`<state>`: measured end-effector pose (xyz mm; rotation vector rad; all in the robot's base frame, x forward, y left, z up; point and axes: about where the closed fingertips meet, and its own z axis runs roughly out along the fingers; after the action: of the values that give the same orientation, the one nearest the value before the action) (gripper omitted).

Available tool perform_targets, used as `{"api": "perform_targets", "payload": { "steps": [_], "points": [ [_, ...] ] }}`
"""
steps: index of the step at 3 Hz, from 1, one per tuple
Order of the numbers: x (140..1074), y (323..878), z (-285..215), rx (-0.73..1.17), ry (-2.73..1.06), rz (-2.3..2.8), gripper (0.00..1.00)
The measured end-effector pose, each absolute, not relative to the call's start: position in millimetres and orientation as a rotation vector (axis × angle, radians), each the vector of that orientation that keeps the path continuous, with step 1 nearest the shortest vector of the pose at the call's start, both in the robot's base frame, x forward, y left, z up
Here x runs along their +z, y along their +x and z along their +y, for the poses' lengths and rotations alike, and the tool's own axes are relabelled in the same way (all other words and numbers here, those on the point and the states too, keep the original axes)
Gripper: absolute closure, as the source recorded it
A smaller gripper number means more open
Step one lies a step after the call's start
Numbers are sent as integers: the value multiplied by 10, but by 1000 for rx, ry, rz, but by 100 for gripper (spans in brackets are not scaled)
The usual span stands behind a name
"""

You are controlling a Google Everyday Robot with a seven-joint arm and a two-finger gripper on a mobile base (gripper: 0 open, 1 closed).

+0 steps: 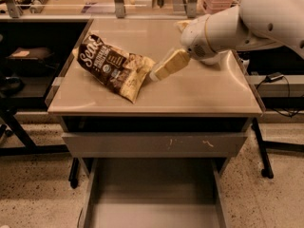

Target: Place brown chip bag into middle drawer

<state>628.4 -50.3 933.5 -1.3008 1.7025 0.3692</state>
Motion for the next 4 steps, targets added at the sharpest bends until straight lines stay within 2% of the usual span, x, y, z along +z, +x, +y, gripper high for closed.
{"api": "perform_targets", "payload": {
  "steps": [1, 3, 4],
  "points": [
    [9205, 6473, -179, 417, -1345, 1676, 0],
    [9121, 6517, 108, 481, -1382, 1633, 0],
    [8999, 6602, 568, 585, -1417, 1586, 0]
  ]
}}
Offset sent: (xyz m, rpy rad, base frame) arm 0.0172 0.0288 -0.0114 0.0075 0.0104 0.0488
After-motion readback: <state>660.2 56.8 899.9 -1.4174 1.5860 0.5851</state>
